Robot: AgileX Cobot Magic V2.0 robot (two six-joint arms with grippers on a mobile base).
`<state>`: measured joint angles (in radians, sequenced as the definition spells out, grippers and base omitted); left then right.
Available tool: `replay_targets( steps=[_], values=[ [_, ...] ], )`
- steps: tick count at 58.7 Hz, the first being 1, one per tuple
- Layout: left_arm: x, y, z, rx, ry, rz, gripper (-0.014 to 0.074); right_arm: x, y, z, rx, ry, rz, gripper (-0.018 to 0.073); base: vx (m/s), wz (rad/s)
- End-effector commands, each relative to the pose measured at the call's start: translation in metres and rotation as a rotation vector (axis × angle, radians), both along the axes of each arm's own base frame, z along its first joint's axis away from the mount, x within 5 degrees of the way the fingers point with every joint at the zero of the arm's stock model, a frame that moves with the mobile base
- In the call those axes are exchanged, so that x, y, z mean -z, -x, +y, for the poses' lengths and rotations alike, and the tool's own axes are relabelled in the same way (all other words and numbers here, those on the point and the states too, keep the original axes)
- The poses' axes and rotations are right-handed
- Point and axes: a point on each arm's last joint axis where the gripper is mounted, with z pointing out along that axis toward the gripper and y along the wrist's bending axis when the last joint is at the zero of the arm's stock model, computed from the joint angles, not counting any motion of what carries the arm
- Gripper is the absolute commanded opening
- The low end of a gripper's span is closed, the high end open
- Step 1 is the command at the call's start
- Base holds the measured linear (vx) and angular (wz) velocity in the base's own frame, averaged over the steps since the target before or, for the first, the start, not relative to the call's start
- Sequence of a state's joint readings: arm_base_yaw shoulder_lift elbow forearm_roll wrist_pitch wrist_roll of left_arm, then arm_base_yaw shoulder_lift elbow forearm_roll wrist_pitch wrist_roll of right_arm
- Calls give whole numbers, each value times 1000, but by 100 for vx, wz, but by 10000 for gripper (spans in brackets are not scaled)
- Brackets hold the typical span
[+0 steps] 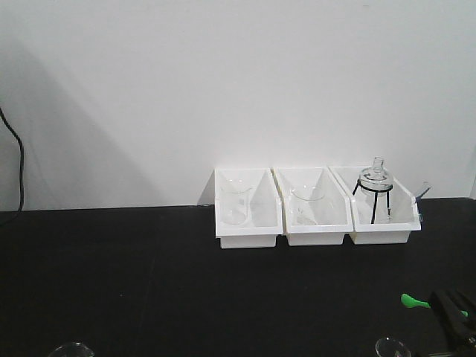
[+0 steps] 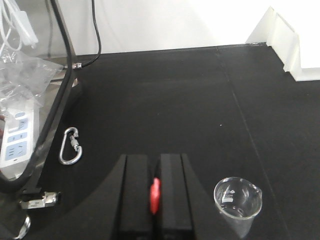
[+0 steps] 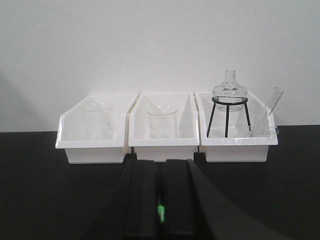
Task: Sort red and green spoons into left cabinet
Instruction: 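Drive the base away from the bench toward the white cabinet, holding both spoons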
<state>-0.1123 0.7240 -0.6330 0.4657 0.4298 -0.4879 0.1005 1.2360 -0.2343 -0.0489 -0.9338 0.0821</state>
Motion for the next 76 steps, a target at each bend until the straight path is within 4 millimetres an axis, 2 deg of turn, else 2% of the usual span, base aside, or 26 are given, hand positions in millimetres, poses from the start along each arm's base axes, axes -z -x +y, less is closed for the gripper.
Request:
replay_targets(
  steps=[1,28,76],
  values=[
    [-16,-1,-3,32,2,-88,-3,-17,-1,0,-2,-5,-122,-8,-2,6],
    [-15,-3,-3,33,1,-82,-3,-17,-1,0,-2,-5,-122,-8,-5,18],
    [-15,-3,-3,32,1,-81,-3,-17,-1,0,-2,-5,-124,-8,-16,48]
  ],
)
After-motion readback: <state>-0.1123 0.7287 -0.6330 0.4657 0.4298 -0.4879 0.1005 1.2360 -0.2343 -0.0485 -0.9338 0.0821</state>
